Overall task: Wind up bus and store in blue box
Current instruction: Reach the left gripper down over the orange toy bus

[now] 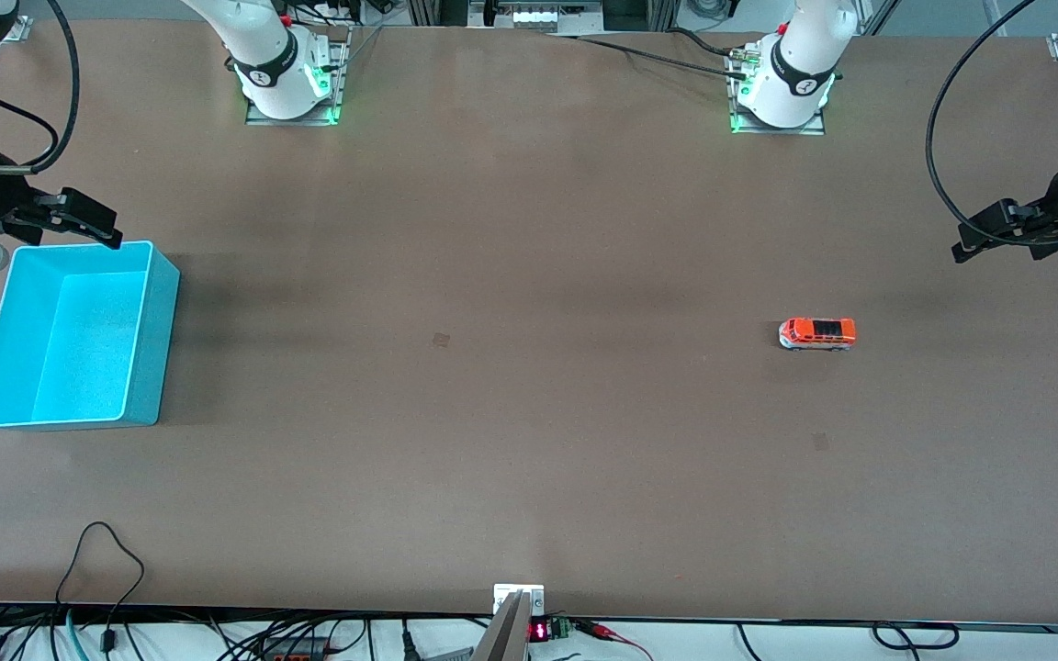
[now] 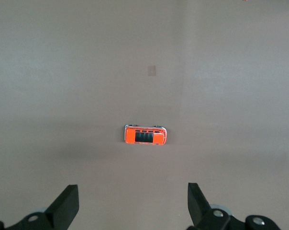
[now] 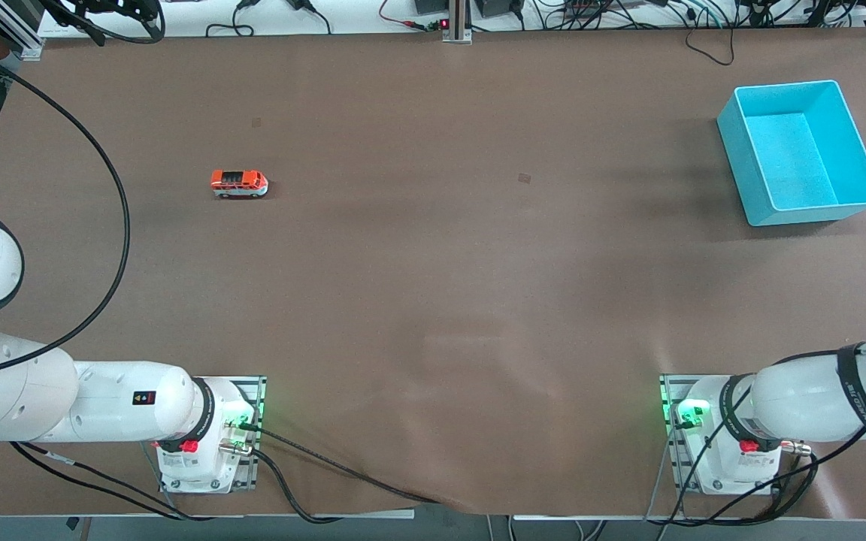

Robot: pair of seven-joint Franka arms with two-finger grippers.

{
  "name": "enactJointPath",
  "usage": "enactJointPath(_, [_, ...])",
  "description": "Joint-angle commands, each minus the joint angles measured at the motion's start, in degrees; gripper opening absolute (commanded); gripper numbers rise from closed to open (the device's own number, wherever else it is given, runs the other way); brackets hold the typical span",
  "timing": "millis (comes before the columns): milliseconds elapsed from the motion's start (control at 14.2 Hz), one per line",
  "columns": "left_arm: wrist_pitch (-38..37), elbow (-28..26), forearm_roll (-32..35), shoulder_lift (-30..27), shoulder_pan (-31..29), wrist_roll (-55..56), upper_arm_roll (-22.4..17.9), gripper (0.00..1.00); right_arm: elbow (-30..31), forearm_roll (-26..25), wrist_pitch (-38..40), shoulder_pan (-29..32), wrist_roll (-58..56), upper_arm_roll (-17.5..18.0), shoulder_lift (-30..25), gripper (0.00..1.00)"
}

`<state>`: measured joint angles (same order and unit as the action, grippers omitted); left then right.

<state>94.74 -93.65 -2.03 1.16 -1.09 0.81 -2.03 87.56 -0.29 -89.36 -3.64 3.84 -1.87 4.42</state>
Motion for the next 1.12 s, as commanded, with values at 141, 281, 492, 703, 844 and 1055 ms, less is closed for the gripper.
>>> enactJointPath(141, [-0.52, -1.36, 1.41, -1.95, 0.21, 0.51, 0.36, 1.0, -0.37, 0.29, 0.24, 0.48, 0.21, 0.2, -0.21, 1.0])
enactJointPath(281, [-3.49, -1.62, 1.5, -0.21, 0.3, -2.29, 0.62, 1.0, -0.37, 0.29, 0.15, 0.48, 0.29, 0.2, -0.21, 1.0])
enactJointPath(492, [-4.03, -2.15, 1.41, 2.69, 0.74, -5.37, 0.71, 1.0, -0.37, 0.21, 0.15, 0.48, 0.29, 0.2, -0.21, 1.0])
enactJointPath(703, [-3.16, -3.19, 1.41, 6.04, 1.09, -10.19, 1.85, 1.0, -0.37, 0.12, 0.41, 0.39, 0.64, 0.2, -0.21, 1.0])
enactJointPath(844, [3.31, -9.41, 1.59, 5.26, 0.22, -13.45, 4.03, 1.0, -0.37, 0.21, 0.42, 0.57, 0.73, 0.2, 0.32, 1.0])
enactJointPath(1055, [13.86, -18.55, 2.29, 4.64, -1.2, -22.22, 6.86, 1.0, -0.37, 0.03, 0.59, 0.22, -0.32, 0.2, 1.98, 1.0])
